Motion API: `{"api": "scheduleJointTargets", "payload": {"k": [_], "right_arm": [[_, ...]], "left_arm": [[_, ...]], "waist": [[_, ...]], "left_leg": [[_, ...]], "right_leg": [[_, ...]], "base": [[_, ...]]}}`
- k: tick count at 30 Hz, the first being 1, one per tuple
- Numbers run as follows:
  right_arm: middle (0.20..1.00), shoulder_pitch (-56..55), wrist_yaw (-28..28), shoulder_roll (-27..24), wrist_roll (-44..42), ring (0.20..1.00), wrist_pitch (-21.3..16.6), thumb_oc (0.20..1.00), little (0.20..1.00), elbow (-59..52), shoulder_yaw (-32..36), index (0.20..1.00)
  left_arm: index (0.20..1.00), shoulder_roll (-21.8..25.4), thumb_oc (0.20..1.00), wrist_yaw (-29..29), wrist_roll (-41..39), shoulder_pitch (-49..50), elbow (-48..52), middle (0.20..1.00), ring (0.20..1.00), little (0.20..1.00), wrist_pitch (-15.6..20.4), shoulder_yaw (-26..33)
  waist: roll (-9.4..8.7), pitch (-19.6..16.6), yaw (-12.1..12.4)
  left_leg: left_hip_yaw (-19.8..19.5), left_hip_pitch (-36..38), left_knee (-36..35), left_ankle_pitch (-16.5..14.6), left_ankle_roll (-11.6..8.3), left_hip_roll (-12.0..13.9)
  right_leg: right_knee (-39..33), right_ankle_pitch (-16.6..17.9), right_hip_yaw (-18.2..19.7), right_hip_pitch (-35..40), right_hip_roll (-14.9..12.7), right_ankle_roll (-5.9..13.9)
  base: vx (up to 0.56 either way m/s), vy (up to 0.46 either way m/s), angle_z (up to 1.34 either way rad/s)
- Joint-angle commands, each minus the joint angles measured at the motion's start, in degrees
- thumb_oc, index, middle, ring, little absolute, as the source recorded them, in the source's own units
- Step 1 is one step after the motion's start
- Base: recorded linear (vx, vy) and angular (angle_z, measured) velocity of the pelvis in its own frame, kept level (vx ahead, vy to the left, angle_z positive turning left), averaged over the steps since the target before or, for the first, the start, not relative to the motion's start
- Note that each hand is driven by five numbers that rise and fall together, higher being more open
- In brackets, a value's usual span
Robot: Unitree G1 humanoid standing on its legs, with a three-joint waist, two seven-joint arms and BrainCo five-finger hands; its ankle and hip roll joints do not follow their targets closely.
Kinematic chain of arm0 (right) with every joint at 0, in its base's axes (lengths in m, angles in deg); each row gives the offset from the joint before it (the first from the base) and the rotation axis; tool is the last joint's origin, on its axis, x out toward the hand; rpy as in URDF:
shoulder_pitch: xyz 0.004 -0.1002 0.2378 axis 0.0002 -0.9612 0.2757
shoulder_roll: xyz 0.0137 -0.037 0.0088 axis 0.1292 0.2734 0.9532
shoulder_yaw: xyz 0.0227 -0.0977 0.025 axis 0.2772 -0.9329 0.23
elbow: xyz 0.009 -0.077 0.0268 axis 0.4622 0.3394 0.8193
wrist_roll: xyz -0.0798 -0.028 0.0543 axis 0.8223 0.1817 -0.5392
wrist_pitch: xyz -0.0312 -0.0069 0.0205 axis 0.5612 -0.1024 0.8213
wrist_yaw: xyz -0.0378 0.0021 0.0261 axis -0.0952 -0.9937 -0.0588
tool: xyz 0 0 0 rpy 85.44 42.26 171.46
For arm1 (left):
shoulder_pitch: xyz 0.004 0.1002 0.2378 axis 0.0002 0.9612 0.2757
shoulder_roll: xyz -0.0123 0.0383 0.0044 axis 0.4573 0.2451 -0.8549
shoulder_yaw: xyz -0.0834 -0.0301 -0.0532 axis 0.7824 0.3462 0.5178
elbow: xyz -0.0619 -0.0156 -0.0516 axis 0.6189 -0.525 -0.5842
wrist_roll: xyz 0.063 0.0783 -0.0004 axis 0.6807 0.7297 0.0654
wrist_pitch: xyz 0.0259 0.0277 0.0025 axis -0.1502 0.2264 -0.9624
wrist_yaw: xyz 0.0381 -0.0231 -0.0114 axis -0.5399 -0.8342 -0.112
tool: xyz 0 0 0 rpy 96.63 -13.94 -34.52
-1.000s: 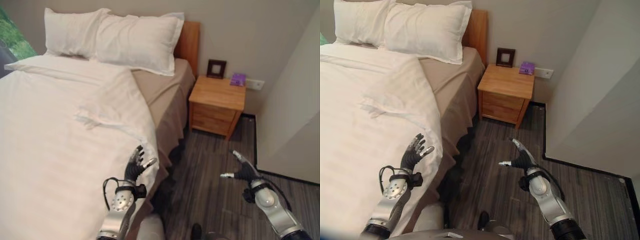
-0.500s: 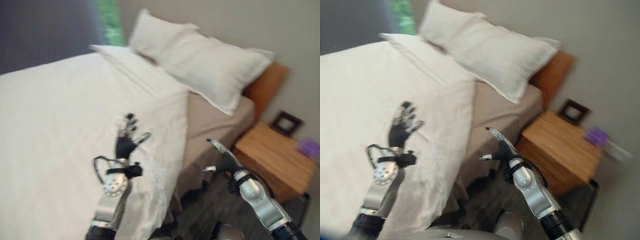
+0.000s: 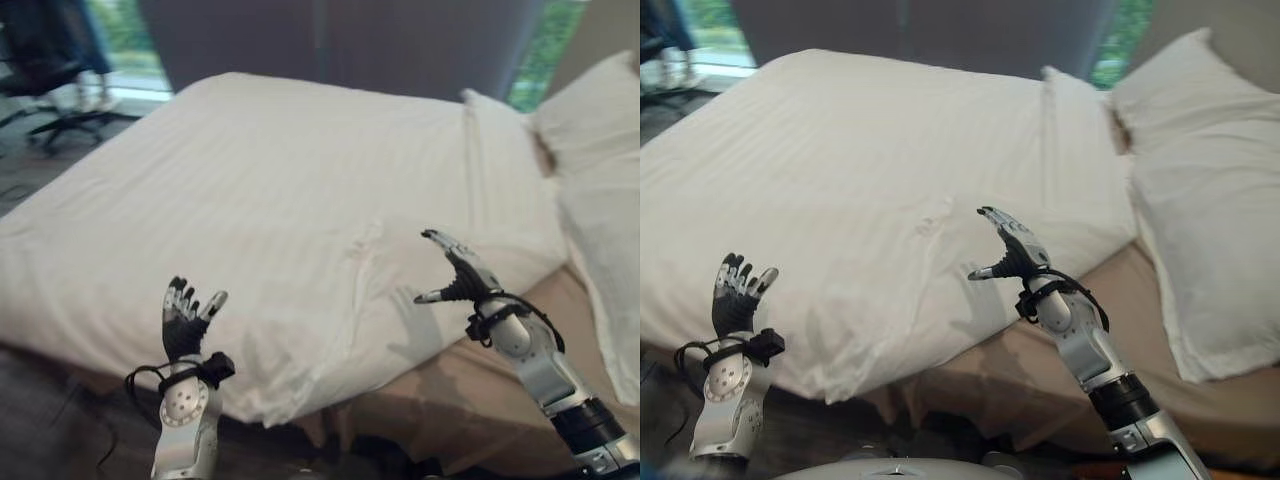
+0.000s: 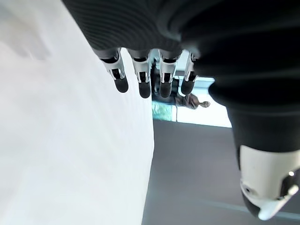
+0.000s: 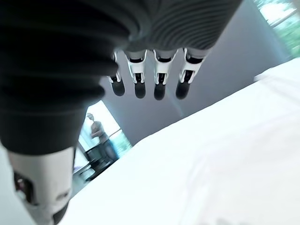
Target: Making the bed.
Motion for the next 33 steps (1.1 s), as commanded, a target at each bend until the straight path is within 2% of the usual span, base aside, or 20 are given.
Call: {"api": "scheduleJointTargets", "payload": {"k": [1, 2, 4, 5, 7, 8, 9, 10, 12, 15, 16, 17, 18, 20, 22, 25, 28, 30, 31, 33], "right_arm": [[1.000, 4.4, 3.4, -2.2, -0.2, 1.000, 1.3, 1.000, 1.000, -1.8, 2.0, 1.000], [1.000, 4.6, 3.5, -2.2, -0.2, 1.000, 1.3, 1.000, 1.000, -1.7, 1.9, 1.000], [1.000, 5.5, 5.4, -2.2, 0.6, 1.000, 2.9, 1.000, 1.000, 0.3, 2.8, 1.000], [1.000, 6.6, 6.1, -2.4, 2.0, 1.000, 3.8, 1.000, 1.000, 2.0, 2.8, 1.000], [1.000, 6.7, 6.8, -2.1, 4.0, 1.000, 4.7, 1.000, 1.000, 3.4, 3.2, 1.000], [1.000, 7.1, 7.6, -1.6, 4.4, 1.000, 5.1, 1.000, 1.000, 4.8, 3.6, 1.000], [1.000, 8.6, 8.4, -0.5, 4.4, 1.000, 5.4, 1.000, 1.000, 7.4, 3.3, 1.000], [1.000, 11.3, 8.9, 0.7, 3.3, 1.000, 6.4, 1.000, 1.000, 10.2, 2.4, 1.000], [1.000, 13.8, 9.9, 1.7, 2.1, 1.000, 6.7, 1.000, 1.000, 12.7, 2.0, 1.000], [1.000, 18.6, 11.5, 1.3, -0.7, 1.000, 7.7, 1.000, 1.000, 18.5, 0.8, 1.000], [1.000, 21.4, 12.0, -0.3, -2.2, 1.000, 8.4, 1.000, 1.000, 22.5, 0.3, 1.000], [1.000, 21.4, 12.0, -0.3, -2.2, 1.000, 8.4, 1.000, 1.000, 22.5, 0.3, 1.000], [1.000, 24.2, 11.6, -1.6, -3.6, 1.000, 8.8, 1.000, 1.000, 26.0, -0.4, 1.000], [1.000, 25.8, 11.4, -2.7, -3.5, 1.000, 9.0, 1.000, 1.000, 27.2, -0.7, 1.000], [1.000, 30.9, 11.8, -5.2, -3.1, 1.000, 9.8, 1.000, 1.000, 32.7, -0.7, 1.000], [1.000, 33.4, 12.5, -5.8, -2.9, 1.000, 9.3, 1.000, 1.000, 36.2, -1.8, 1.000], [1.000, 36.7, 12.0, -10.2, -1.5, 1.000, 9.5, 1.000, 1.000, 37.1, -3.4, 1.000], [1.000, 38.1, 12.5, -13.2, -0.4, 1.000, 9.9, 1.000, 1.000, 37.2, -3.0, 1.000], [1.000, 38.1, 12.5, -13.2, -0.4, 1.000, 9.9, 1.000, 1.000, 37.2, -3.0, 1.000], [1.000, 41.3, 13.2, -16.0, 0.3, 1.000, 9.9, 1.000, 1.000, 39.5, -4.3, 1.000]], "left_arm": [[1.000, 4.0, 1.000, -1.0, -6.3, -3.8, 2.2, 1.000, 1.000, 1.000, 1.3, -2.2], [1.000, 4.0, 1.000, -1.1, -6.4, -3.9, 2.1, 1.000, 1.000, 1.000, 1.3, -2.2], [1.000, 4.5, 1.000, -1.3, -7.2, -3.3, 1.1, 1.000, 1.000, 1.000, 1.0, -2.5], [1.000, 5.2, 1.000, -1.3, -6.8, -3.4, 0.5, 1.000, 1.000, 1.000, 0.6, -2.8], [1.000, 5.6, 1.000, -1.2, -6.5, -3.1, -1.0, 1.000, 1.000, 1.000, -0.2, -2.7], [1.000, 6.1, 1.000, -0.9, -6.0, -3.4, -1.9, 1.000, 1.000, 1.000, -0.5, -2.6], [1.000, 7.0, 1.000, -0.7, -5.5, -4.6, -3.1, 1.000, 1.000, 1.000, -0.8, -3.2], [1.000, 8.5, 1.000, -0.9, -4.5, -6.2, -3.4, 1.000, 1.000, 1.000, -0.8, -4.7], [1.000, 9.3, 1.000, -0.8, -4.0, -7.7, -4.2, 1.000, 1.000, 1.000, -0.7, -5.7], [1.000, 10.7, 1.000, -1.2, -4.6, -11.4, -6.0, 1.000, 1.000, 1.000, -0.4, -8.6], [1.000, 10.9, 1.000, -2.6, -5.3, -13.0, -6.4, 1.000, 1.000, 1.000, -0.5, -10.4], [1.000, 10.9, 1.000, -2.6, -5.3, -13.0, -6.4, 1.000, 1.000, 1.000, -0.5, -10.4], [1.000, 11.9, 1.000, -4.6, -4.5, -13.6, -5.9, 1.000, 1.000, 1.000, -0.7, -12.3], [1.000, 12.9, 1.000, -5.7, -4.0, -13.4, -5.4, 1.000, 1.000, 1.000, -0.9, -13.1], [1.000, 15.0, 1.000, -9.2, -2.9, -11.5, -2.2, 1.000, 1.000, 1.000, -0.9, -14.7], [1.000, 14.0, 1.000, -10.1, -3.8, -10.9, -2.2, 1.000, 1.000, 1.000, -0.7, -15.0], [1.000, 13.4, 1.000, -10.6, -4.7, -9.7, -2.1, 1.000, 1.000, 1.000, -1.0, -14.4], [1.000, 14.4, 1.000, -12.2, -4.8, -8.6, 0.3, 1.000, 1.000, 1.000, -0.9, -13.9], [1.000, 14.3, 1.000, -12.2, -4.8, -8.5, 0.4, 1.000, 1.000, 1.000, -1.0, -13.9], [1.000, 16.0, 1.000, -13.6, -7.0, -8.0, 3.2, 1.000, 1.000, 1.000, -0.3, -12.9]], "waist": [[-2.40, -0.4, -6.3], [-2.33, -0.3, -6.3], [-2.26, -0.9, -6.9], [-1.87, -1.2, -6.8], [-1.88, -1.6, -6.6], [-2.26, -1.3, -6.7], [-2.73, -0.3, -6.8], [-3.48, 2.0, -7.7], [-4.07, 3.1, -7.5], [-4.83, 5.3, -7.3], [-5.45, 6.1, -7.4], [-5.45, 6.1, -7.4], [-5.94, 6.7, -7.6], [-6.06, 6.8, -7.9], [-6.30, 7.1, -7.5], [-6.77, 7.3, -7.4], [-5.43, 7.1, -7.9], [-2.29, 6.5, -8.6], [-2.17, 6.4, -8.8], [0.56, 5.6, -9.2]], "left_leg": [[31.5, -3.1, 5.5, 3.6, 0.30, 3.8], [31.6, -3.1, 5.9, 3.2, 0.15, 4.0], [36.6, -3.4, 7.3, 3.4, -0.56, 6.1], [35.9, -3.3, 3.3, 5.8, -1.17, 5.6], [33.2, -1.3, -1.9, 5.3, 0.40, 3.4], [33.1, 0.0, -4.8, 5.8, 1.34, 2.5], [33.0, 1.2, -6.7, 5.3, 2.56, 1.5], [31.9, 1.7, -7.3, 4.4, 3.63, 0.6], [32.9, 0.6, -7.3, 5.4, 4.26, 0.7], [31.2, -0.3, -7.3, 5.6, 2.97, 1.1], [30.1, -0.8, -7.3, 5.6, 2.05, 1.1], [30.1, -0.8, -7.3, 5.6, 2.05, 1.1], [29.1, -1.5, -7.3, 5.5, 1.23, 1.1], [28.7, -1.8, -7.3, 5.4, 0.66, 1.5], [27.7, -1.9, -7.3, 4.8, -0.81, 2.9], [27.6, -1.7, -7.3, 4.5, -1.25, 2.0], [26.3, -3.0, -7.3, 5.1, -2.13, 2.8], [25.2, -5.2, -7.3, 6.2, -3.01, 4.3], [25.0, -5.4, -7.3, 6.3, -3.07, 4.4], [24.5, -8.2, -7.3, 7.8, -4.25, 5.5]], "right_leg": [[-0.5, -5.3, -9.4, 4.5, -8.1, 2.94], [-0.5, -5.5, -9.4, 4.6, -8.0, 2.93], [-0.5, -6.4, -12.6, 6.2, -8.0, 2.68], [-0.5, -6.6, -13.3, 6.7, -7.8, 3.04], [1.8, -5.9, -14.2, 6.8, -8.2, 3.57], [6.7, -6.0, -14.4, 5.2, -9.3, 4.15], [14.8, -5.6, -13.6, 0.7, -11.4, 5.24], [23.5, -2.4, -8.9, -6.2, -13.3, 7.13], [25.5, -1.3, -5.7, -10.3, -12.7, 6.96], [18.2, -4.0, -2.4, -12.1, -9.0, 5.05], [11.1, -2.5, -1.7, -12.0, -9.1, 4.66], [11.1, -2.5, -1.7, -12.0, -9.1, 4.66], [3.3, 0.7, -0.2, -13.3, -9.3, 5.32], [0.3, 2.2, 1.4, -14.0, -9.4, 5.83], [-0.5, 4.2, 3.6, -17.8, -11.3, 6.86], [-0.5, 5.6, 3.1, -17.8, -11.5, 7.22], [-0.5, 6.6, 1.6, -17.9, -11.3, 7.09], [-0.5, 5.5, -0.2, -18.2, -10.6, 6.64], [-0.5, 5.5, -0.3, -18.2, -10.6, 6.60], [-0.5, 4.5, -0.6, -19.7, -9.8, 6.16]], "base": [[-0.10, -0.054, 1.85], [-0.05, -0.056, 2.04], [0.02, 0.011, 1.17], [0.10, 0.090, 0.70], [0.13, 0.133, 0.69], [0.06, 0.180, 0.31], [-0.04, 0.237, 0.12], [-0.09, 0.164, 0.13], [-0.15, 0.055, 0.21], [-0.02, -0.053, 0.25], [0.09, -0.086, 0.23], [0.13, -0.162, 0.21], [0.08, -0.095, 0.31], [0.10, -0.157, 0.38], [0.21, -0.287, 0.51], [0.13, -0.158, 0.36], [0.11, -0.185, 0.39], [0.13, -0.235, 0.14], [0.09, -0.176, 0.15], [0.06, -0.149, 0.07]]}}
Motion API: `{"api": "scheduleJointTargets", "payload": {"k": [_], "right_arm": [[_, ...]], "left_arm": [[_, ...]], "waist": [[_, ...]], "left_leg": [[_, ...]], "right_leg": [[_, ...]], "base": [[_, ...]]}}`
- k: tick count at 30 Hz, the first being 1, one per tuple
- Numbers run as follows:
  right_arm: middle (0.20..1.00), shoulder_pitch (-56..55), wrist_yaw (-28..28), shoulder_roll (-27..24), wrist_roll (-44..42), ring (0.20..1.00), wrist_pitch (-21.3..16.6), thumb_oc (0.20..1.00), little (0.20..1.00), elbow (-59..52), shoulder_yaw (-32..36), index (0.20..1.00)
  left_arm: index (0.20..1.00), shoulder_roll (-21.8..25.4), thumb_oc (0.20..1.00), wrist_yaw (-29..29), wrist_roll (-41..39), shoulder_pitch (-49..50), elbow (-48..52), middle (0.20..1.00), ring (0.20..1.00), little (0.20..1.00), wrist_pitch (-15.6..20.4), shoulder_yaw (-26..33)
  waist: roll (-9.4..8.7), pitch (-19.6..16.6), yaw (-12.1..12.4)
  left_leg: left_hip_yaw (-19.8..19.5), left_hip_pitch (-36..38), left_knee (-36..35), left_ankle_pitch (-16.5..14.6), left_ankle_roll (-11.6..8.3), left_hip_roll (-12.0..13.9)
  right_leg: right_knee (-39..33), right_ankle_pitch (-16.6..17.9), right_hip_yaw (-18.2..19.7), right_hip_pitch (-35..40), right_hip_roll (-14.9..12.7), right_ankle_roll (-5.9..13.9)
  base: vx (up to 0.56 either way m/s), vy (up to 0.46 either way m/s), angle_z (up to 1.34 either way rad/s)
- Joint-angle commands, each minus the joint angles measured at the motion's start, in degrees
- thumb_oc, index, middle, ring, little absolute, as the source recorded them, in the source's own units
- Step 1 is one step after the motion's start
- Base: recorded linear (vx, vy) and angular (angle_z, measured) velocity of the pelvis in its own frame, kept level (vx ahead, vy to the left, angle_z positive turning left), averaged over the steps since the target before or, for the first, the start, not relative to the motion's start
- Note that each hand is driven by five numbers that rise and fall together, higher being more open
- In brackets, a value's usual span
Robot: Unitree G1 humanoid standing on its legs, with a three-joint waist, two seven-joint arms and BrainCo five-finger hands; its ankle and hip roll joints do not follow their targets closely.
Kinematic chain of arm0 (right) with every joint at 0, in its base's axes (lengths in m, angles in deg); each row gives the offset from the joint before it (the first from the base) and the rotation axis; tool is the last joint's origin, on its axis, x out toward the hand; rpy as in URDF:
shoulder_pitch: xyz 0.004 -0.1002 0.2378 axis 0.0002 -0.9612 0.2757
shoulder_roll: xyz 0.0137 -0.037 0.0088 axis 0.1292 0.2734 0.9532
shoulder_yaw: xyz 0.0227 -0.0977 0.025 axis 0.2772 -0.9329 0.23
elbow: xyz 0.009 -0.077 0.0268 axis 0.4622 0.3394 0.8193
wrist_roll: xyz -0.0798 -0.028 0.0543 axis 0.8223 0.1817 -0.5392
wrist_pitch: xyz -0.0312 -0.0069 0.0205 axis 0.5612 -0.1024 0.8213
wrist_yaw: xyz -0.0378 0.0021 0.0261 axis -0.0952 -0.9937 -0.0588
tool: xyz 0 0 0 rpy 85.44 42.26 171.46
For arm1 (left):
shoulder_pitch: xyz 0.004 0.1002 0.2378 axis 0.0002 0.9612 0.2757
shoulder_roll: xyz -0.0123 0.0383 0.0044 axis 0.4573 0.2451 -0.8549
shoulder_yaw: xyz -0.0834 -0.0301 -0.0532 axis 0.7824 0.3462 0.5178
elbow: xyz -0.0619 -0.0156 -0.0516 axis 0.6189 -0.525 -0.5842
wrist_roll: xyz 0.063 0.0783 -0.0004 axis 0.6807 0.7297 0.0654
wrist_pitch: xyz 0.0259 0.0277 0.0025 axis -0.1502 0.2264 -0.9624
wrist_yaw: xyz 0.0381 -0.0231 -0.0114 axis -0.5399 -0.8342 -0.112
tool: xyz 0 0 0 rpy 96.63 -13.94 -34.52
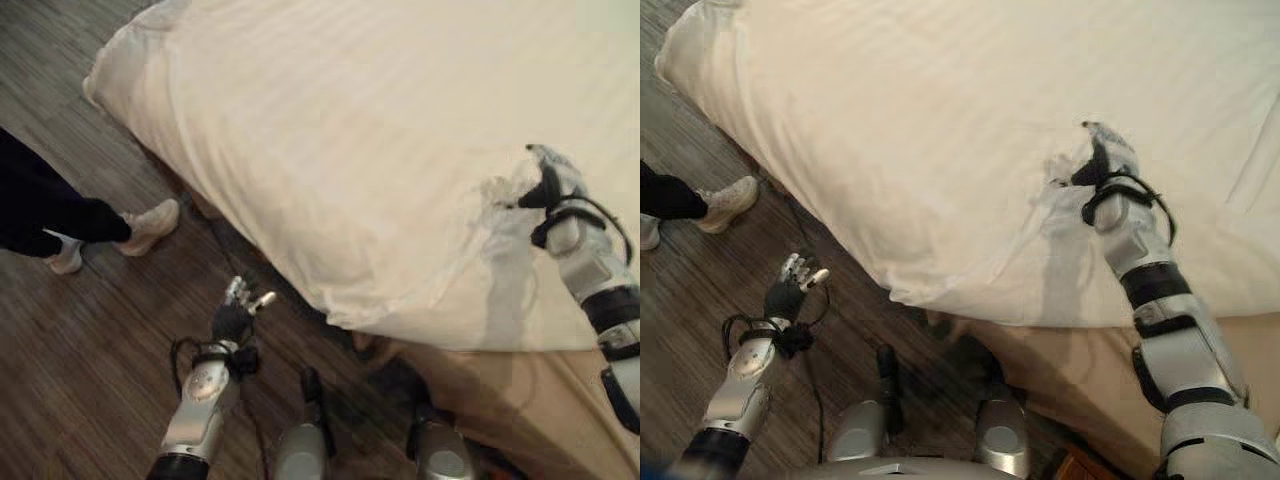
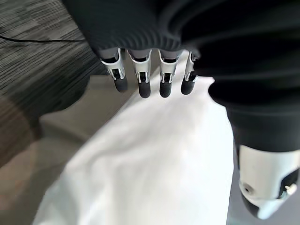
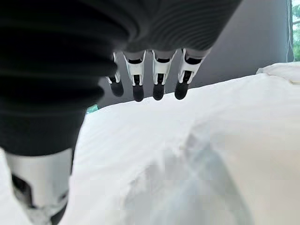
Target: Making the bed.
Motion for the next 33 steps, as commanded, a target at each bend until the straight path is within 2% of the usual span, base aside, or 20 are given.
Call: {"api": "scheduleJointTargets", "payload": {"k": [1, 2, 4, 6, 7, 10, 11, 15, 16, 17, 19, 22, 23, 24, 26, 28, 29, 30, 31, 33], "right_arm": [[1.000, 9.0, 3.6, -3.7, 2.1, 1.000, -0.9, 1.000, 1.000, 3.0, -2.3, 1.000], [1.000, 11.4, 3.9, -5.9, 1.9, 1.000, -0.9, 1.000, 1.000, 5.6, -3.5, 1.000], [1.000, 12.8, 4.1, -6.9, 1.7, 1.000, -1.0, 1.000, 1.000, 7.0, -4.5, 1.000], [1.000, 15.8, 4.4, -8.7, 0.9, 1.000, -1.1, 1.000, 1.000, 11.8, -6.8, 1.000], [1.000, 16.0, 4.4, -8.7, 0.8, 1.000, -1.2, 1.000, 1.000, 11.9, -6.9, 1.000], [1.000, 21.0, 3.7, -9.0, 0.5, 1.000, -1.7, 1.000, 1.000, 18.2, -11.5, 1.000], [1.000, 21.2, 3.7, -9.0, 0.5, 1.000, -1.7, 1.000, 1.000, 18.2, -11.6, 1.000], [1.000, 21.3, 2.8, -9.9, -1.6, 1.000, -1.6, 1.000, 1.000, 23.6, -11.6, 1.000], [0.404, 21.3, 2.3, -9.8, -1.7, 0.404, -1.6, 0.404, 0.404, 24.6, -12.1, 0.404], [0.200, 21.5, 2.0, -9.1, -1.5, 0.200, -1.5, 0.200, 0.200, 26.0, -12.5, 0.200], [0.200, 22.0, 1.8, -8.7, -1.5, 0.200, -1.5, 0.200, 0.200, 26.6, -13.0, 0.200], [0.200, 21.2, 2.4, -7.7, -2.0, 0.200, -1.7, 0.200, 0.200, 24.7, -13.0, 0.200], [0.200, 15.9, 2.4, -7.5, -3.2, 0.200, -1.9, 0.200, 0.200, 19.8, -9.9, 0.200], [0.200, 12.3, 2.9, -7.5, -3.9, 0.200, -1.8, 0.200, 0.200, 15.7, -6.9, 0.200], [0.200, 4.4, 2.9, -7.4, -2.5, 0.200, -1.6, 0.200, 0.200, 6.1, -3.0, 0.200], [0.200, -6.2, 2.7, -6.4, -1.3, 0.200, -1.4, 0.200, 0.200, 1.3, 2.9, 0.200], [0.200, -7.2, 2.6, -6.3, -1.1, 0.200, -1.3, 0.200, 0.200, 0.7, 3.7, 0.200], [0.200, -15.5, 2.0, -5.3, 0.3, 0.200, -1.5, 0.200, 0.200, -5.6, 9.5, 0.200], [0.200, -19.3, 1.8, -4.8, -0.2, 0.200, -1.7, 0.200, 0.200, -7.1, 12.3, 0.200], [0.200, -22.5, 1.0, -4.4, 0.0, 0.200, -1.7, 0.200, 0.200, -9.3, 14.7, 0.200]], "left_arm": [[1.000, 5.1, 1.000, -2.4, -1.4, -2.5, 5.6, 1.000, 1.000, 1.000, 3.7, 1.2], [1.000, 5.2, 1.000, -2.9, -2.9, -2.2, 7.1, 1.000, 1.000, 1.000, 4.2, 1.6], [1.000, 4.9, 1.000, -2.8, -3.8, -2.0, 7.7, 1.000, 1.000, 1.000, 4.3, 2.0], [1.000, 4.5, 1.000, -3.1, -5.0, -2.0, 9.1, 1.000, 1.000, 1.000, 4.6, 1.8], [1.000, 4.4, 1.000, -3.1, -5.0, -2.0, 9.1, 1.000, 1.000, 1.000, 4.6, 1.9], [1.000, 4.8, 1.000, -3.1, -5.6, -2.0, 10.6, 1.000, 1.000, 1.000, 5.2, 2.2], [1.000, 4.7, 1.000, -3.1, -5.6, -2.1, 10.6, 1.000, 1.000, 1.000, 5.2, 2.3], [1.000, 4.2, 1.000, -3.1, -5.7, -1.8, 11.2, 1.000, 1.000, 1.000, 5.3, 2.7], [1.000, 3.8, 1.000, -3.2, -5.9, -1.7, 10.9, 1.000, 1.000, 1.000, 5.1, 2.5], [1.000, 2.7, 1.000, -3.2, -5.9, -1.6, 10.5, 1.000, 1.000, 1.000, 5.0, 2.0], [1.000, 2.5, 1.000, -3.2, -5.7, -1.6, 10.3, 1.000, 1.000, 1.000, 5.0, 1.9], [1.000, 1.6, 1.000, -2.9, -5.2, -2.1, 9.5, 1.000, 1.000, 1.000, 5.0, 1.3], [1.000, 0.6, 1.000, -2.2, -4.2, -2.3, 8.7, 1.000, 1.000, 1.000, 4.9, 1.3], [1.000, 0.4, 1.000, -2.2, -4.0, -2.2, 8.5, 1.000, 1.000, 1.000, 4.6, 1.2], [1.000, 0.6, 1.000, -2.1, -4.3, -2.5, 8.4, 1.000, 1.000, 1.000, 4.6, 1.4], [1.000, 1.2, 1.000, -3.2, -5.9, -2.9, 7.8, 1.000, 1.000, 1.000, 3.7, 1.0], [1.000, 1.6, 1.000, -3.3, -6.0, -2.8, 7.8, 1.000, 1.000, 1.000, 3.7, 0.7], [1.000, 1.3, 1.000, -3.6, -5.9, -2.1, 6.7, 1.000, 1.000, 1.000, 2.3, 1.0], [1.000, 1.3, 1.000, -3.6, -5.4, -2.8, 5.5, 1.000, 1.000, 1.000, 1.5, 0.7], [1.000, 2.0, 1.000, -4.0, -5.1, -3.2, 4.5, 1.000, 1.000, 1.000, 0.7, 0.6]], "waist": [[0.68, -4.7, -0.3], [1.98, -5.1, -0.3], [2.75, -5.2, -0.4], [4.35, -5.1, -0.4], [4.35, -5.2, -0.4], [6.34, -4.2, 0.0], [6.33, -4.3, 0.0], [8.30, -4.2, 0.1], [8.58, -4.3, 0.0], [8.87, -4.4, -0.4], [8.89, -4.4, -0.4], [8.08, -3.9, -0.6], [7.44, -3.3, -1.1], [6.80, -2.6, -1.9], [4.83, -1.8, -2.7], [3.44, -2.8, -5.9], [3.19, -2.7, -5.5], [2.55, -4.0, -7.3], [1.89, -4.5, -8.4], [1.16, -5.0, -9.0]], "left_leg": [[0.3, 2.6, 0.4, -5.3, -7.08, 2.5], [0.3, 1.2, 0.4, -4.5, -7.73, 3.1], [0.3, 0.3, 0.4, -4.0, -8.06, 3.5], [0.5, -1.6, 0.4, -2.9, -8.78, 4.1], [0.4, -1.9, 0.4, -2.7, -8.76, 4.1], [0.5, -5.2, 0.4, -1.7, -9.02, 3.9], [0.6, -5.5, 0.4, -1.5, -9.00, 3.9], [1.3, -8.8, 0.4, -0.6, -9.49, 3.2], [1.5, -9.2, 0.4, -0.6, -9.62, 3.1], [2.0, -9.1, 0.4, -0.9, -9.61, 3.4], [2.0, -8.7, 0.4, -1.1, -9.54, 3.4], [0.2, -6.1, 0.4, -3.1, -8.36, 1.7], [-1.8, -3.6, 0.8, -4.7, -6.86, -0.6], [-2.3, -2.1, 3.7, -7.2, -6.01, -1.2], [-5.2, 0.6, 13.2, -12.8, -4.85, -3.3], [-1.2, 6.2, 11.2, -15.0, -3.97, -2.1], [-1.1, 6.8, 10.8, -14.9, -3.94, -2.2], [0.3, 10.9, 7.6, -15.8, -2.97, -3.3], [1.7, 11.9, 6.4, -15.4, -2.51, -3.6], [2.2, 13.2, 5.1, -15.3, -2.08, -4.1]], "right_leg": [[1.0, 0.2, 0.9, -10.7, -4.2, 1.05], [1.0, -0.5, 0.9, -11.7, -3.7, 0.81], [1.0, -0.8, 1.0, -12.3, -3.4, 0.65], [1.0, -1.7, 1.0, -13.6, -3.0, 0.50], [1.0, -1.5, 1.1, -13.9, -3.0, 0.42], [1.0, -1.3, 2.5, -17.6, -2.4, 0.39], [1.0, -1.1, 2.6, -18.0, -2.4, 0.31], [1.0, -0.6, 3.7, -21.5, -3.0, 0.61], [1.0, -0.5, 4.0, -22.1, -2.9, 0.60], [1.0, -0.5, 4.8, -22.3, -2.7, 0.56], [1.0, -0.5, 5.0, -22.0, -2.6, 0.51], [1.0, -0.7, 6.7, -20.8, -1.9, 0.25], [1.0, -0.2, 7.0, -19.0, -2.4, 0.15], [1.0, -0.2, 6.9, -16.8, -3.1, -0.04], [1.0, 0.7, 6.9, -13.7, -3.5, -1.01], [1.0, 1.2, 5.6, -11.3, -3.6, -0.84], [1.0, 1.1, 5.6, -10.9, -3.6, -0.78], [1.0, 2.0, 5.3, -9.9, -3.4, 0.12], [1.0, 2.9, 4.8, -9.7, -4.1, 0.54], [1.1, 3.9, 4.2, -9.3, -4.6, 1.21]], "base": [[0.08, -0.198, -0.03], [0.06, -0.141, -0.02], [0.04, -0.125, 0.06], [0.01, -0.117, 0.10], [-0.01, -0.083, 0.02], [-0.05, -0.047, -0.05], [-0.06, -0.035, -0.17], [-0.05, -0.006, -0.13], [-0.01, 0.006, -0.05], [0.00, 0.002, -0.05], [0.01, 0.006, -0.08], [0.01, 0.011, -0.03], [0.02, 0.003, -0.03], [0.00, 0.000, 0.00], [-0.06, 0.014, 0.13], [-0.06, 0.067, 0.06], [-0.06, 0.216, 0.18], [-0.16, 0.267, 0.16], [-0.17, 0.265, 0.16], [-0.15, 0.150, -0.11]]}}
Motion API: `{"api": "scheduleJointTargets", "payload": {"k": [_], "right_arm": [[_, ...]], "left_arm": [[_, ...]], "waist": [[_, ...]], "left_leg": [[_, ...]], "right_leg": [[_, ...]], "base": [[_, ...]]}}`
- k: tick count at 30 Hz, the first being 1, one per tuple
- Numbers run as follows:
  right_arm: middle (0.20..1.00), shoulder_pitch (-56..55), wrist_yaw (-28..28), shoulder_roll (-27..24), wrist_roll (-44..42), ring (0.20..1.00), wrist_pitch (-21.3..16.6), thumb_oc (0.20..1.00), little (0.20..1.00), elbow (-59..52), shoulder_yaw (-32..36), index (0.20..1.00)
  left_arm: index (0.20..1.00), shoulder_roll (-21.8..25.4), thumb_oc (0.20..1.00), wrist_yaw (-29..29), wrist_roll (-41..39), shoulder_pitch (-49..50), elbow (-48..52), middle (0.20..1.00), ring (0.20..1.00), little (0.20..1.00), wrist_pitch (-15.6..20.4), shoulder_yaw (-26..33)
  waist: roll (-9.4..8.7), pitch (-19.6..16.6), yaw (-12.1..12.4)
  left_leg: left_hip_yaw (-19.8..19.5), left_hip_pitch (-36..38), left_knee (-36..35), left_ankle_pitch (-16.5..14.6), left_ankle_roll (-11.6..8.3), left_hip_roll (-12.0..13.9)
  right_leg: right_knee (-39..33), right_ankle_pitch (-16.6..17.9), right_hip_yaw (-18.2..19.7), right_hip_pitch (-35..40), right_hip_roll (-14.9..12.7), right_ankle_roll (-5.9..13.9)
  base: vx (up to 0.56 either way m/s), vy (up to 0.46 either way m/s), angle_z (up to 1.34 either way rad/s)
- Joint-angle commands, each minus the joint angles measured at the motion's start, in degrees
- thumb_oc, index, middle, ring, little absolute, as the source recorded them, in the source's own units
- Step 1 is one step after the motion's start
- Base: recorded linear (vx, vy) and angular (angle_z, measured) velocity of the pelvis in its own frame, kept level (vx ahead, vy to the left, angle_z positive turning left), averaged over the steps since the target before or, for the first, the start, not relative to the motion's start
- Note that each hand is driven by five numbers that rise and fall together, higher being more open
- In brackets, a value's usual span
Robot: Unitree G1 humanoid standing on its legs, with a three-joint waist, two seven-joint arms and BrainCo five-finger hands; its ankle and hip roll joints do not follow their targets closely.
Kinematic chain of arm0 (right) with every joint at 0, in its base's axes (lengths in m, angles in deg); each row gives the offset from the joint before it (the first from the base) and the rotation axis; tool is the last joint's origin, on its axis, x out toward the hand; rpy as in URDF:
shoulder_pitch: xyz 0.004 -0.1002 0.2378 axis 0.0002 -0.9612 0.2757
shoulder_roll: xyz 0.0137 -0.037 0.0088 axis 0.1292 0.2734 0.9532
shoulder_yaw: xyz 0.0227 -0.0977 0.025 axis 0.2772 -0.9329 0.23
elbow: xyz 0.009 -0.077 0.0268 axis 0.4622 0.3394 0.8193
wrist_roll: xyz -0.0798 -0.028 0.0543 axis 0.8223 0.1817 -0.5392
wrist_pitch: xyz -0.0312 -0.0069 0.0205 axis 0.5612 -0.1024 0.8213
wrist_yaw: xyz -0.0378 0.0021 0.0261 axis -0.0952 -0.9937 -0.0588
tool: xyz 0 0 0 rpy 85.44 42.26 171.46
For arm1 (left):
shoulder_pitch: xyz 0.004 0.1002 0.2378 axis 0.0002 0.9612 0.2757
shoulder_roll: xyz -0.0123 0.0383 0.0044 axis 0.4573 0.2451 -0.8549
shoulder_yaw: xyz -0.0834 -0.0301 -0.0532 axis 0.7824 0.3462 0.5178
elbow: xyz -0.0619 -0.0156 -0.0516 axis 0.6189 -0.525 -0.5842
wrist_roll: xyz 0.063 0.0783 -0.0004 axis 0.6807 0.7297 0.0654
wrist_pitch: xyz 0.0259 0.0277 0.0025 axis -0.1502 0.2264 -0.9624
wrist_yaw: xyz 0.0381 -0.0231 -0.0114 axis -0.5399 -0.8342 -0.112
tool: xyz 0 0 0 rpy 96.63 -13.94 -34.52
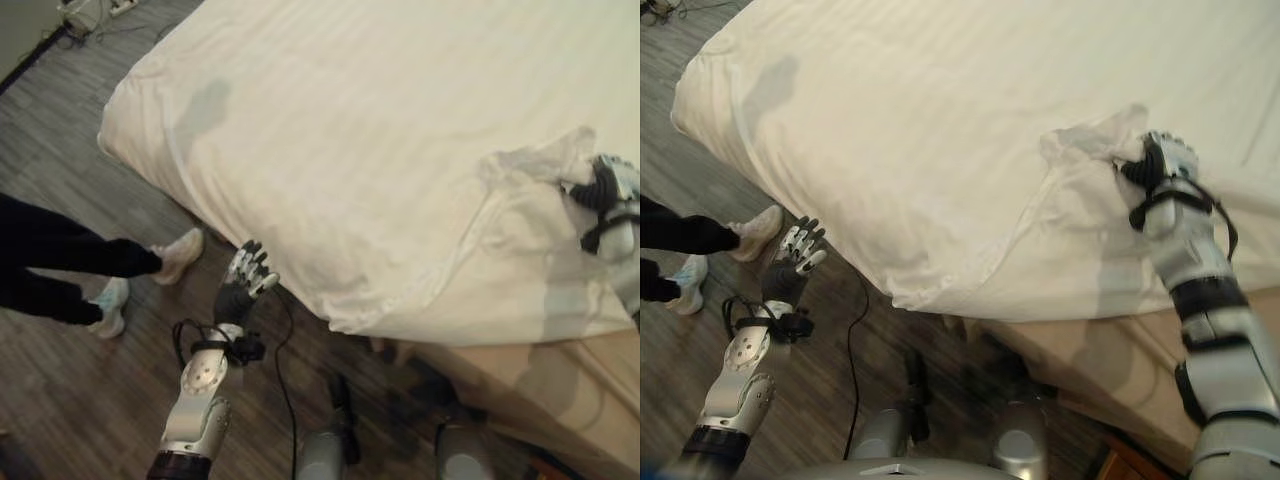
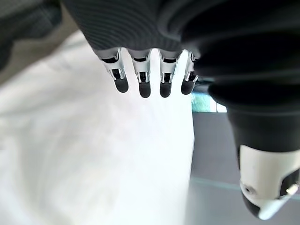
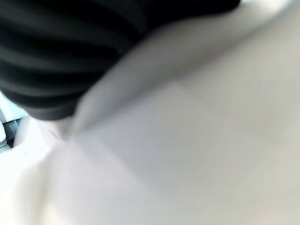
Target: Making the bed.
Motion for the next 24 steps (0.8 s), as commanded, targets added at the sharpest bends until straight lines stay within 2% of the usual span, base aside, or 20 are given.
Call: {"api": "scheduleJointTargets", "payload": {"k": [1, 2, 3, 4, 7, 8, 11, 15, 16, 17, 18, 19, 21, 22, 23, 24], "right_arm": [[0.200, -3.1, -1.3, -0.6, 2.2, 0.200, 0.5, 0.200, 0.200, 0.1, 3.0, 0.200], [0.200, -4.4, -1.8, -0.5, 3.1, 0.200, 0.3, 0.200, 0.200, 0.4, 3.5, 0.200], [0.200, -6.2, -2.3, -0.2, 3.3, 0.200, 0.6, 0.200, 0.200, 1.6, 4.1, 0.200], [0.200, -6.2, -2.3, -0.2, 3.3, 0.200, 0.7, 0.200, 0.200, 1.6, 4.1, 0.200], [0.200, -9.1, -3.7, 0.1, 2.4, 0.200, 0.5, 0.200, 0.200, 2.2, 5.9, 0.200], [0.200, -10.5, -3.9, 0.8, 0.3, 0.200, 0.2, 0.200, 0.200, 1.4, 7.3, 0.200], [0.200, -10.9, -3.7, 1.2, -0.3, 0.200, -0.1, 0.200, 0.200, 2.6, 6.9, 0.200], [0.200, -9.6, -3.9, -0.4, -1.0, 0.200, -0.1, 0.200, 0.200, 7.5, 6.0, 0.200], [0.200, -8.8, -4.4, -1.1, -1.6, 0.200, 0.1, 0.200, 0.200, 8.1, 5.8, 0.200], [0.200, -8.8, -4.4, -1.1, -1.6, 0.200, 0.1, 0.200, 0.200, 8.0, 5.8, 0.200], [0.200, -9.2, -5.1, -1.8, -1.6, 0.200, 0.0, 0.200, 0.200, 7.8, 5.7, 0.200], [0.200, -10.9, -5.9, -2.8, -0.3, 0.200, -0.3, 0.200, 0.200, 7.9, 5.6, 0.200], [0.200, -11.0, -5.9, -2.8, -0.1, 0.200, -0.5, 0.200, 0.200, 8.7, 5.3, 0.200], [0.200, -12.0, -6.4, -3.0, 0.5, 0.200, -0.5, 0.200, 0.200, 9.7, 4.9, 0.200], [0.200, -13.9, -7.4, -2.9, -0.1, 0.200, -0.7, 0.200, 0.200, 10.5, 5.6, 0.200], [0.200, -14.0, -7.4, -2.9, -0.1, 0.200, -0.7, 0.200, 0.200, 10.5, 5.7, 0.200]], "left_arm": [[1.000, 3.3, 1.000, -1.4, -1.6, -1.5, -1.4, 1.000, 1.000, 1.000, -0.7, 0.5], [1.000, 3.8, 1.000, -2.0, -1.8, -1.2, -1.5, 1.000, 1.000, 1.000, -1.2, 0.7], [1.000, 5.1, 1.000, -2.3, -1.6, -0.5, -2.7, 1.000, 1.000, 1.000, -1.9, 0.9], [1.000, 5.2, 1.000, -2.3, -1.6, -0.5, -2.7, 1.000, 1.000, 1.000, -1.9, 1.0], [1.000, 5.9, 1.000, -2.9, -1.4, 0.4, -4.5, 1.000, 1.000, 1.000, -2.8, 1.7], [1.000, 5.6, 1.000, -3.0, -1.1, 0.8, -5.1, 1.000, 1.000, 1.000, -3.3, 2.2], [1.000, 5.0, 1.000, -2.8, -1.3, 1.4, -5.8, 1.000, 1.000, 1.000, -3.7, 2.4], [1.000, 4.1, 1.000, -2.5, -1.1, 1.5, -7.8, 1.000, 1.000, 1.000, -4.2, 1.9], [1.000, 3.3, 1.000, -2.3, -1.0, 2.1, -7.8, 1.000, 1.000, 1.000, -4.3, 1.3], [1.000, 3.3, 1.000, -2.3, -1.0, 2.2, -7.7, 1.000, 1.000, 1.000, -4.3, 1.4], [1.000, 2.6, 1.000, -2.4, -1.1, 2.5, -7.6, 1.000, 1.000, 1.000, -4.3, 1.2], [1.000, 2.0, 1.000, -2.6, -1.3, 2.8, -8.5, 1.000, 1.000, 1.000, -4.4, 2.2], [1.000, 2.0, 1.000, -2.4, -1.3, 2.7, -8.8, 1.000, 1.000, 1.000, -4.2, 2.3], [1.000, 2.0, 1.000, -2.3, -1.4, 2.8, -9.1, 1.000, 1.000, 1.000, -4.1, 2.6], [1.000, 1.9, 1.000, -2.2, -1.4, 2.1, -9.5, 1.000, 1.000, 1.000, -3.9, 2.9], [1.000, 1.9, 1.000, -2.2, -1.4, 2.1, -9.5, 1.000, 1.000, 1.000, -3.9, 2.8]], "waist": [[-1.64, -2.0, -2.4], [-2.51, -2.0, -2.6], [-4.00, -2.0, -2.9], [-4.23, -2.0, -2.9], [-5.14, -2.8, -2.5], [-5.59, -4.1, -1.3], [-6.09, -5.7, -0.2], [-7.43, -8.5, 1.1], [-8.09, -10.3, 1.1], [-8.34, -10.2, 1.1], [-8.71, -10.7, 0.5], [-8.57, -11.1, 0.6], [-8.62, -11.2, 0.7], [-8.69, -11.2, 0.5], [-8.92, -11.1, -0.1], [-8.72, -11.3, -0.1]], "left_leg": [[2.5, 13.3, 1.4, -11.2, -0.02, -1.2], [3.3, 15.0, -0.2, -11.3, 0.47, -1.7], [4.1, 15.9, -1.0, -10.9, 1.12, -2.0], [4.1, 15.8, -1.0, -10.7, 1.16, -2.2], [5.2, 16.2, -1.0, -10.2, 1.83, -1.6], [6.7, 15.6, -1.0, -9.7, 2.59, -1.7], [7.9, 14.8, -1.0, -8.8, 2.90, -1.2], [10.4, 13.3, -1.0, -7.7, 2.31, -0.4], [10.6, 12.8, -1.0, -8.4, 1.61, -0.1], [11.6, 12.2, -1.0, -7.0, 1.88, -0.2], [12.0, 11.7, -1.0, -6.6, 1.49, 0.2], [12.1, 12.1, -1.0, -7.3, 0.45, 1.2], [12.7, 12.2, -1.0, -6.9, 0.16, 1.5], [12.8, 12.0, -1.0, -6.4, -0.26, 1.9], [13.7, 11.0, -1.0, -4.3, -0.19, 2.4], [12.8, 11.5, -1.0, -5.6, -0.59, 2.3]], "right_leg": [[1.6, 4.7, 1.4, -10.5, -1.1, 2.22], [2.5, 6.9, 0.3, -10.1, -1.4, 3.53], [4.4, 7.8, 0.7, -10.1, -1.5, 4.25], [4.4, 7.9, 0.8, -10.2, -1.6, 4.25], [8.9, 5.0, 0.6, -9.0, -1.5, 3.58], [11.1, 2.1, -2.6, -5.3, -2.0, 2.51], [13.3, 1.2, -3.4, -2.2, -2.6, 2.19], [10.4, 2.4, -3.4, 2.2, -3.6, 2.98], [6.4, 3.1, -1.6, 4.8, -3.4, 4.19], [6.2, 4.1, -1.8, 4.3, -3.4, 3.73], [2.9, 3.4, 0.2, 4.9, -2.7, 3.75], [1.3, 2.3, 0.3, 5.0, -2.8, 4.34], [1.3, 2.5, 0.3, 4.6, -2.9, 4.42], [1.1, 2.2, 0.7, 4.5, -2.6, 4.41], [0.9, 1.5, 0.6, 4.0, -2.2, 3.74], [0.9, 0.7, 0.8, 4.5, -2.2, 4.16]], "base": [[-0.21, 0.231, 0.02], [-0.29, 0.241, 0.07], [-0.24, 0.172, 0.08], [-0.25, 0.135, 0.00], [-0.25, 0.149, -0.09], [-0.19, 0.100, -0.28], [-0.18, 0.034, -0.35], [-0.16, -0.055, -0.80], [-0.09, -0.080, -0.30], [-0.13, -0.103, -0.27], [-0.11, -0.097, -0.46], [-0.07, -0.123, -0.52], [-0.04, -0.102, -0.55], [-0.16, -0.146, -0.48], [-0.09, -0.119, -0.27], [-0.15, -0.131, -0.07]]}}
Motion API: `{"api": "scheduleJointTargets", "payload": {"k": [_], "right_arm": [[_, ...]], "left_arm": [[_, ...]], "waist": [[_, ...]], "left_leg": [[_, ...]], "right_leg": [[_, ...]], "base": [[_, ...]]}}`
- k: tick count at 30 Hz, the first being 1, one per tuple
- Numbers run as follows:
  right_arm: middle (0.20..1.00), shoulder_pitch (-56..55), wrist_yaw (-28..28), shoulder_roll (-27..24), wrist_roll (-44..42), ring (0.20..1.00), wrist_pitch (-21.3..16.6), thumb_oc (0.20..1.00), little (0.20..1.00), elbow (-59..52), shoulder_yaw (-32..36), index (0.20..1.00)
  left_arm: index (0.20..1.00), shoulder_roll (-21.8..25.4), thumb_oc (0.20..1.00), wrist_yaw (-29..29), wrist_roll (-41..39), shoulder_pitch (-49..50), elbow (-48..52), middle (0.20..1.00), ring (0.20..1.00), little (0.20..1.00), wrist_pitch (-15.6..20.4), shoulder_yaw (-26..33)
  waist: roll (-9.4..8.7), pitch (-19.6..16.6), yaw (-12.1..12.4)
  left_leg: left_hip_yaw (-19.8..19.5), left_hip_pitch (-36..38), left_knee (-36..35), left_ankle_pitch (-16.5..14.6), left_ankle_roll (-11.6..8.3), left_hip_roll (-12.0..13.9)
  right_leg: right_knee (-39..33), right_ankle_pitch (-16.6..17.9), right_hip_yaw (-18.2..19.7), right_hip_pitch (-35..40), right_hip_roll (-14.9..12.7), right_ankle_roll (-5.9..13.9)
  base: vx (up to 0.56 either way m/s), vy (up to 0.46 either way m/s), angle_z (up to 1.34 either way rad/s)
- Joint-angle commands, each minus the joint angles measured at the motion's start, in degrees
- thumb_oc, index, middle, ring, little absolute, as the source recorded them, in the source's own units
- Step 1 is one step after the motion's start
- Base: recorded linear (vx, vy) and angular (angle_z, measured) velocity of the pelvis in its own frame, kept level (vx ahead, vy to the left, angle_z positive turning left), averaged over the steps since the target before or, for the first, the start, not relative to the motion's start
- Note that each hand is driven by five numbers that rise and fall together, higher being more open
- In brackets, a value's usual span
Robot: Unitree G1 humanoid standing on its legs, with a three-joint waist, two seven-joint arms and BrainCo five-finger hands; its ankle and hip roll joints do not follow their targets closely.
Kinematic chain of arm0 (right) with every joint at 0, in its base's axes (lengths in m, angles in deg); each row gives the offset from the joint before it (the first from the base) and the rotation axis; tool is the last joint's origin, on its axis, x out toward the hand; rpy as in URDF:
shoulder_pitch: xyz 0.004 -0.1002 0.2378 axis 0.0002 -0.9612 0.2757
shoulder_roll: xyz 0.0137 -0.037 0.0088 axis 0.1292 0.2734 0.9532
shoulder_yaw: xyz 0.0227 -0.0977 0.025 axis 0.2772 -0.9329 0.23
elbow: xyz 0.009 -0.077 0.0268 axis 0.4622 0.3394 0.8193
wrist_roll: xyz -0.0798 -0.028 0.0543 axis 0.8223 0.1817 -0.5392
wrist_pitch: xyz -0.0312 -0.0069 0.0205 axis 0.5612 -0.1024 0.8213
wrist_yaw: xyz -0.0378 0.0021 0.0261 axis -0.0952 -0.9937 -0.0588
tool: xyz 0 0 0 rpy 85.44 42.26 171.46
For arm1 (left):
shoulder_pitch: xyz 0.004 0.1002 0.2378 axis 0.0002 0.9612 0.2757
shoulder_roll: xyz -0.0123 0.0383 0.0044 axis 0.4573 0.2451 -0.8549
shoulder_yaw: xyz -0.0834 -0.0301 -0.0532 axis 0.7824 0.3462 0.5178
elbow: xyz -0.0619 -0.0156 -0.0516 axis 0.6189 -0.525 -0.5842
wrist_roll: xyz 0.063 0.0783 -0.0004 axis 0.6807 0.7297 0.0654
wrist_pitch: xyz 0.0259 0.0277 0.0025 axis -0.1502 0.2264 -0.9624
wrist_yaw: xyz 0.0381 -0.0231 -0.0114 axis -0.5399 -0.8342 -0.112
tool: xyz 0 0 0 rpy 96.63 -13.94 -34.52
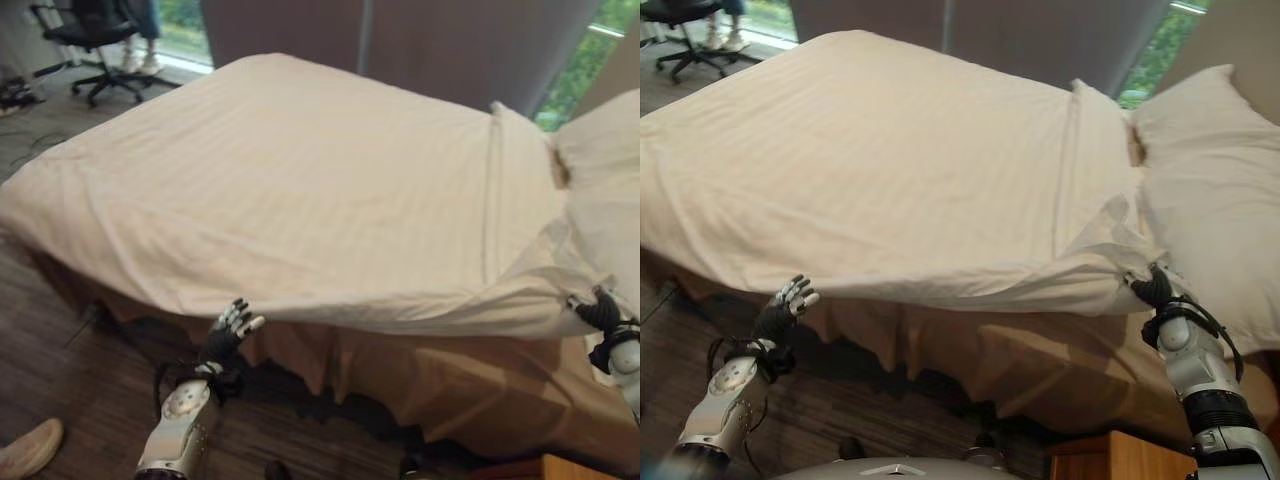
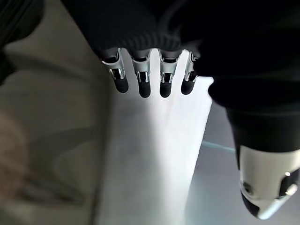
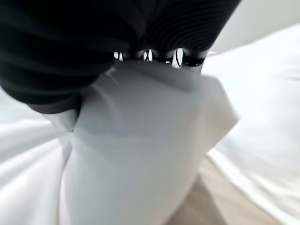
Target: Making the bed.
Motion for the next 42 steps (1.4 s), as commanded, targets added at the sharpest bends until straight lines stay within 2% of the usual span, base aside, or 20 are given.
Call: {"api": "scheduleJointTargets", "payload": {"k": [1, 2, 3, 4, 7, 10, 11, 17, 20, 23, 25, 28, 30, 36, 38, 39, 40, 41, 42], "right_arm": [[0.542, 2.6, 0.3, -3.4, 0.1, 0.542, 1.2, 0.542, 0.542, 4.0, 3.7, 0.542], [0.871, 1.6, -0.8, -3.0, -0.4, 0.871, 0.5, 0.871, 0.871, 5.5, 3.2, 0.871], [1.000, 1.0, -1.8, -2.6, -1.6, 1.000, 0.3, 1.000, 1.000, 6.9, 3.0, 1.000], [1.000, -1.4, -4.4, -0.5, -3.3, 1.000, -0.7, 1.000, 1.000, 8.2, 1.6, 1.000], [1.000, -2.7, -5.4, 0.6, -3.3, 1.000, -1.2, 1.000, 1.000, 10.5, 0.5, 1.000], [1.000, -5.6, -6.4, 6.9, 0.3, 1.000, -0.9, 1.000, 1.000, 27.0, -4.0, 1.000], [1.000, -5.5, -6.4, 6.9, 0.3, 1.000, -1.0, 1.000, 1.000, 27.1, -4.1, 1.000], [1.000, -10.2, -6.3, 15.0, -0.5, 1.000, -0.8, 1.000, 1.000, 35.6, -4.3, 1.000], [1.000, -11.4, -6.7, 17.6, -1.1, 1.000, 0.4, 1.000, 1.000, 41.0, -3.9, 1.000], [1.000, -12.9, -8.2, 19.3, -4.5, 1.000, 2.9, 1.000, 1.000, 48.0, -0.4, 1.000], [1.000, -13.5, -8.7, 19.2, -4.9, 1.000, 3.6, 1.000, 1.000, 50.0, 0.3, 1.000], [1.000, -17.0, -9.2, 17.5, -6.6, 1.000, 6.0, 1.000, 1.000, 55.7, 5.5, 1.000], [1.000, -17.1, -9.0, 16.1, -6.4, 1.000, 6.4, 1.000, 1.000, 55.4, 6.5, 1.000], [1.000, -13.4, -0.9, 7.0, -7.6, 1.000, 5.4, 1.000, 1.000, 49.1, 11.9, 1.000], [1.000, -12.8, -0.1, 6.0, -8.4, 1.000, 5.2, 1.000, 1.000, 47.4, 12.9, 1.000], [1.000, -12.3, 3.7, 3.9, -10.0, 1.000, 4.2, 1.000, 1.000, 39.6, 15.8, 1.000], [1.000, -12.8, 11.4, 4.2, -12.3, 1.000, 2.1, 1.000, 1.000, 23.1, 20.1, 1.000], [1.000, -13.2, 11.5, 4.3, -12.2, 1.000, 2.4, 1.000, 1.000, 22.6, 20.4, 1.000], [1.000, -11.4, 14.2, 5.6, -14.8, 1.000, 1.7, 1.000, 1.000, 20.0, 22.1, 1.000]], "left_arm": [[1.000, -0.9, 1.000, 0.4, 0.8, -3.4, 2.7, 1.000, 1.000, 1.000, 3.1, 0.1], [1.000, -2.0, 1.000, -0.5, 0.4, -3.2, 1.2, 1.000, 1.000, 1.000, 3.2, -0.1], [1.000, -2.1, 1.000, -1.0, 0.0, -2.7, 1.0, 1.000, 1.000, 1.000, 3.2, 0.5], [1.000, -2.8, 1.000, -2.0, -0.9, -1.8, 0.5, 1.000, 1.000, 1.000, 3.1, 0.9], [1.000, -2.9, 1.000, -2.7, -0.8, -1.9, 0.0, 1.000, 1.000, 1.000, 3.1, 0.9], [1.000, -4.2, 1.000, -4.0, -2.0, -2.9, -0.9, 1.000, 1.000, 1.000, 3.4, 0.7], [1.000, -4.1, 1.000, -4.0, -2.0, -2.9, -0.9, 1.000, 1.000, 1.000, 3.4, 0.7], [1.000, -6.3, 1.000, -3.9, -1.5, -1.7, -0.4, 1.000, 1.000, 1.000, 3.5, 0.6], [1.000, -7.2, 1.000, -3.8, -1.6, -1.6, -0.3, 1.000, 1.000, 1.000, 3.4, 0.3], [1.000, -7.6, 1.000, -3.7, -2.4, -1.5, -0.1, 1.000, 1.000, 1.000, 2.6, 0.1], [1.000, -7.7, 1.000, -3.8, -2.7, -1.5, -0.3, 1.000, 1.000, 1.000, 2.2, 0.2], [1.000, -6.9, 1.000, -4.0, -4.3, -0.6, 0.4, 1.000, 1.000, 1.000, 1.3, 1.6], [1.000, -6.7, 1.000, -4.4, -5.0, 0.1, 0.4, 1.000, 1.000, 1.000, 1.1, 2.3], [1.000, -6.7, 1.000, -1.9, -5.6, 0.6, 1.1, 1.000, 1.000, 1.000, 1.9, 4.4], [1.000, -6.8, 1.000, -1.7, -5.9, 0.8, 1.2, 1.000, 1.000, 1.000, 2.0, 4.8], [1.000, -6.9, 1.000, -1.1, -6.1, 1.5, 1.5, 1.000, 1.000, 1.000, 2.2, 5.8], [1.000, -7.9, 1.000, 0.2, -5.1, 1.7, 1.4, 1.000, 1.000, 1.000, 3.4, 6.5], [1.000, -7.8, 1.000, 0.2, -5.1, 1.7, 1.4, 1.000, 1.000, 1.000, 3.4, 6.3], [1.000, -8.2, 1.000, 1.0, -4.6, 1.4, 0.8, 1.000, 1.000, 1.000, 3.7, 6.3]], "waist": [[1.27, 0.8, -0.8], [1.47, 1.0, -0.5], [1.76, 1.1, -0.2], [2.12, 1.3, 0.0], [2.27, 1.3, 0.0], [2.83, 1.6, 0.2], [2.81, 1.6, 0.2], [3.41, 1.7, 0.1], [3.68, 1.6, 0.0], [3.80, 1.3, -0.4], [3.76, 1.0, -0.7], [3.60, 0.1, -1.3], [3.54, 0.1, -1.3], [3.01, -0.2, -1.9], [2.99, -0.2, -1.9], [2.99, -0.4, -2.2], [3.35, -0.3, -3.0], [3.32, -0.3, -2.9], [3.70, -0.4, -3.0]], "left_leg": [[-0.4, 4.5, 0.8, -5.9, -2.03, 0.3], [-0.6, 4.4, 0.8, -5.6, -2.08, 0.4], [-0.8, 4.4, 0.8, -5.4, -2.26, 0.7], [-1.3, 4.0, 0.8, -4.7, -2.70, 1.5], [-1.6, 3.8, 0.8, -4.4, -2.93, 2.0], [-2.4, 3.4, 0.8, -3.0, -4.12, 4.1], [-2.4, 3.4, 0.8, -3.0, -4.12, 4.1], [-3.0, 3.5, 0.8, -1.8, -5.05, 6.1], [-3.0, 3.6, 0.8, -1.4, -5.41, 7.0], [-3.0, 3.9, 0.8, -1.2, -5.58, 7.5], [-2.8, 3.9, 0.8, -1.1, -5.72, 7.8], [-2.8, 3.9, 0.8, -1.0, -5.88, 8.4], [-2.6, 4.1, 0.8, -1.3, -5.73, 8.3], [-2.5, 4.7, 0.8, -1.8, -5.55, 7.9], [-2.5, 4.7, 0.8, -1.8, -5.55, 7.9], [-2.5, 4.8, 0.8, -1.8, -5.59, 8.0], [-2.3, 5.0, 0.8, -1.9, -5.59, 8.0], [-2.3, 5.0, 0.8, -1.9, -5.59, 8.0], [-2.2, 5.2, 0.8, -2.1, -5.54, 8.0]], "right_leg": [[1.0, 5.3, -0.1, -4.9, -2.5, 0.88], [1.0, 4.6, -0.2, -5.0, -2.2, 0.66], [1.0, 3.9, -0.3, -4.8, -1.9, 0.52], [1.0, 2.8, -0.8, -4.6, -1.1, 0.03], [1.0, 2.4, -1.0, -4.5, -0.7, -0.20], [1.0, 0.8, -2.3, -3.8, 0.8, -1.11], [1.0, 0.7, -2.3, -3.8, 0.8, -1.11], [1.0, -0.8, -3.3, -2.7, 2.6, -2.19], [1.0, -1.2, -3.5, -2.6, 3.4, -2.65], [1.0, -1.5, -3.4, -2.5, 4.0, -2.96], [1.0, -1.5, -3.4, -2.5, 4.1, -3.05], [1.0, -1.7, -3.3, -2.7, 4.7, -3.17], [1.0, -1.4, -2.8, -3.0, 4.8, -3.13], [1.0, -1.0, -1.1, -3.6, 5.1, -3.14], [1.0, -1.0, -1.2, -3.6, 5.2, -3.15], [1.0, -1.1, -1.2, -3.3, 5.2, -3.24], [1.0, -1.2, -1.0, -3.1, 5.2, -3.20], [1.0, -1.2, -1.1, -3.1, 5.2, -3.20], [1.0, -1.3, -1.2, -2.9, 5.1, -3.17]], "base": [[-0.05, -0.072, 0.06], [-0.14, -0.132, 0.00], [-0.11, -0.156, -0.06], [-0.08, -0.124, -0.07], [-0.06, -0.093, 0.00], [-0.05, -0.123, 0.12], [-0.02, -0.096, 0.06], [-0.01, -0.058, 0.14], [-0.01, -0.026, -0.01], [0.00, -0.003, 0.01], [-0.01, -0.007, 0.07], [-0.02, 0.005, 0.05], [-0.01, 0.011, 0.02], [0.00, 0.014, -0.10], [0.00, 0.014, -0.07], [0.02, 0.037, -0.10], [0.02, 0.037, -0.18], [0.03, 0.041, -0.23], [0.03, 0.027, -0.31]]}}
